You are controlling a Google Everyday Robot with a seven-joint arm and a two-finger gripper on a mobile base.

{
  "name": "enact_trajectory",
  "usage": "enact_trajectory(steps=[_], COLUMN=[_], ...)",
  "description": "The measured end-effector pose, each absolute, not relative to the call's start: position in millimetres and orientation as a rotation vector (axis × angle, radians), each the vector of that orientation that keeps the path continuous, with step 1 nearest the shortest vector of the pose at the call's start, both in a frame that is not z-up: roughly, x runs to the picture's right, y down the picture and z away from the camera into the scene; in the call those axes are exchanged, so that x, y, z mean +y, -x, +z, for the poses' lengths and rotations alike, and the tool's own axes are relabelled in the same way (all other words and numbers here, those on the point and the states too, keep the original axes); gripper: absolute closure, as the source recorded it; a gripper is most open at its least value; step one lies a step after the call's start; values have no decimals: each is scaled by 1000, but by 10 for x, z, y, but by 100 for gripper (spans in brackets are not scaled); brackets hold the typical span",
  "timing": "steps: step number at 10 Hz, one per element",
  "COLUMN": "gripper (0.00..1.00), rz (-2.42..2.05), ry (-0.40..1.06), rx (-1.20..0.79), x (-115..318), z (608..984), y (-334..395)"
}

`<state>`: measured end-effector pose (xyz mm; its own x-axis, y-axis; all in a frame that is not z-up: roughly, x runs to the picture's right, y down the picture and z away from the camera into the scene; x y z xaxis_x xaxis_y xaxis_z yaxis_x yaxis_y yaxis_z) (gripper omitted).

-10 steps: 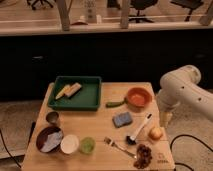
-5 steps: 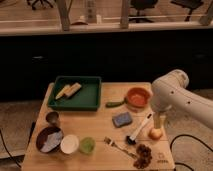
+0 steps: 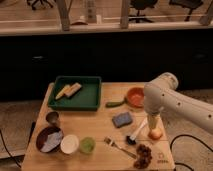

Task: Place sponge in tray

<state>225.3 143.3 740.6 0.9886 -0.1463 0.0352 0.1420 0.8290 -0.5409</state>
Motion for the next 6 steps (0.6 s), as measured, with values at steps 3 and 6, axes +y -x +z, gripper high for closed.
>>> enact_trajectory(steps=[3, 6], gripper=[20, 20], rz=[-185, -232], ry=[574, 577], rx=[-6, -25], x=[1447, 1466], z=[7507, 7689], y=[-2167, -2071])
